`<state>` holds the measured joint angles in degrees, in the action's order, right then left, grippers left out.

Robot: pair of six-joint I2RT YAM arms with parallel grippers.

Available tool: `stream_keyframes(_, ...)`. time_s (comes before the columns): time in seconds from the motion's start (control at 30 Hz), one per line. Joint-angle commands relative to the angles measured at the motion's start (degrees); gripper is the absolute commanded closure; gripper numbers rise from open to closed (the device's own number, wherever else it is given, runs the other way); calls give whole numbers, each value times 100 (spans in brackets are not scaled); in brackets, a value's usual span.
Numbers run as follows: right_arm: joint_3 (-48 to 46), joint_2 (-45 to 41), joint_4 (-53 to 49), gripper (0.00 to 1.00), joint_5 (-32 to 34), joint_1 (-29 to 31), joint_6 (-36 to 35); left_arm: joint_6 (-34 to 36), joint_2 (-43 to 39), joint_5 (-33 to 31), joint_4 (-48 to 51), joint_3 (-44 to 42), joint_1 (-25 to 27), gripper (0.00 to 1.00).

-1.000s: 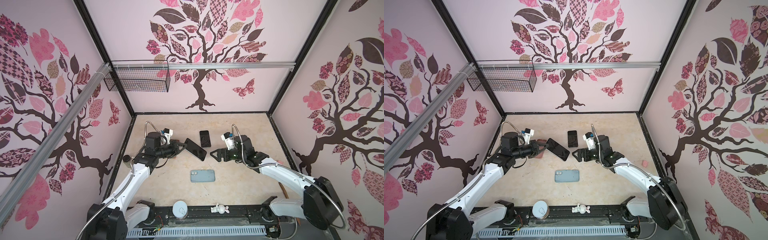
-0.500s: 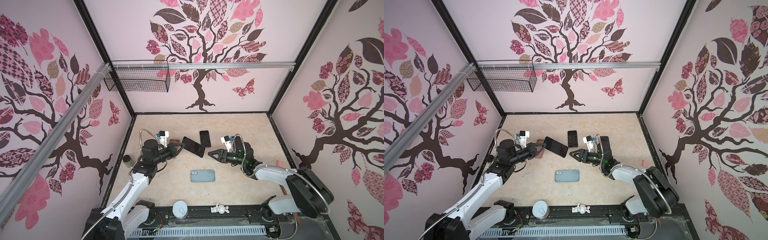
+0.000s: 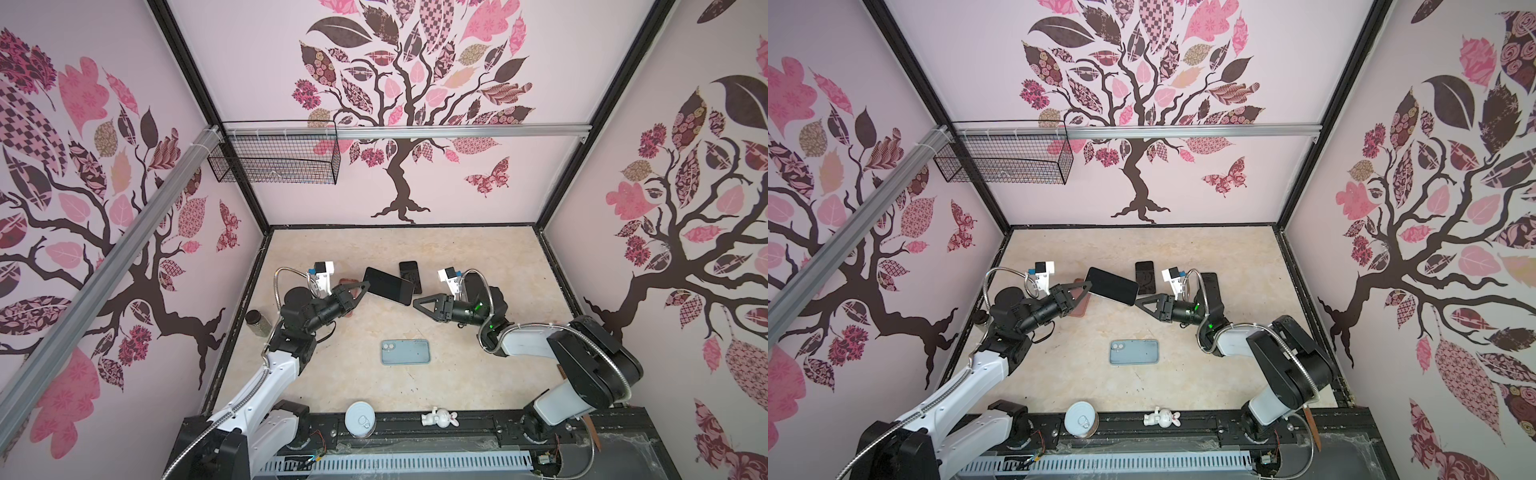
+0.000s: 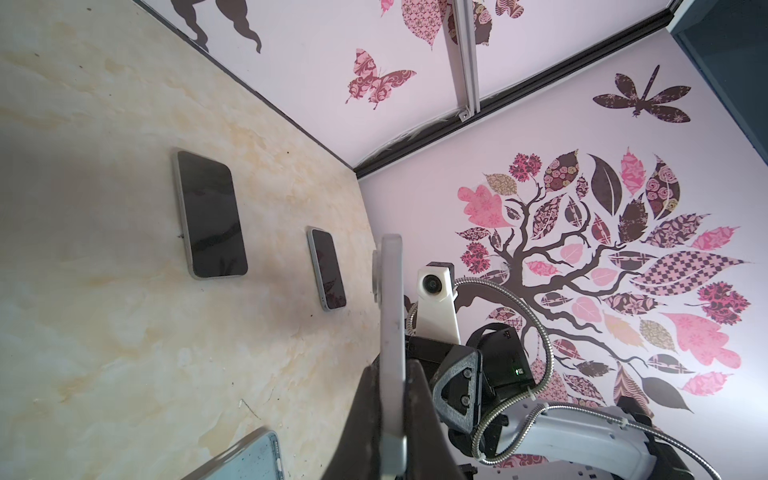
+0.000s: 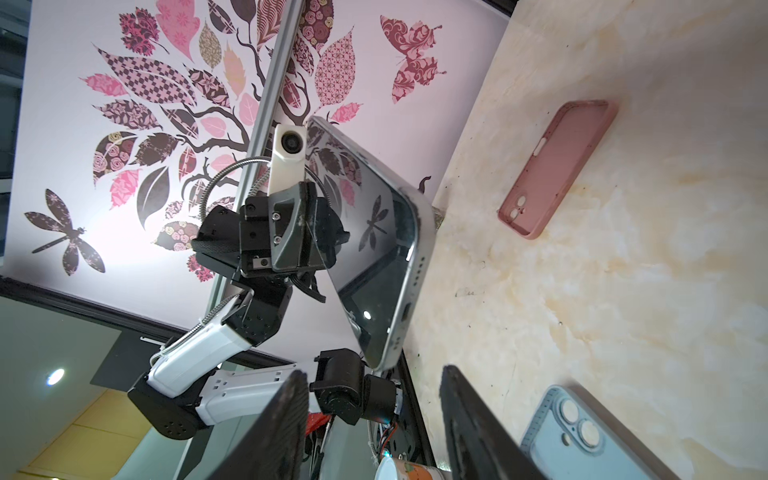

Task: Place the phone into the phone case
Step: 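Move the right gripper toward the phone's free edge while the left holds it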

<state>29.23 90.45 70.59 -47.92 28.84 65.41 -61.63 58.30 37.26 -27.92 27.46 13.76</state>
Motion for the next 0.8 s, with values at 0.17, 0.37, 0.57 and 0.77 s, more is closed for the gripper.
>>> stream_keyframes(0.17, 509, 256, 668, 55, -113, 25, 341, -432, 31, 166, -1107, -141, -26, 100)
stream_keyframes(0.37, 659, 474, 1031, 61, -77, 28, 556, -531, 65, 214, -1350, -231, -22, 100)
stream_keyframes(0.57, 826, 670, 1318, 71, -73, 60, 726, -561, 124, 206, -1497, -288, -21, 100)
stream_keyframes(0.77, 892, 727, 1481, 77, -68, 74, 839, -666, 239, 183, -1782, -338, -22, 100)
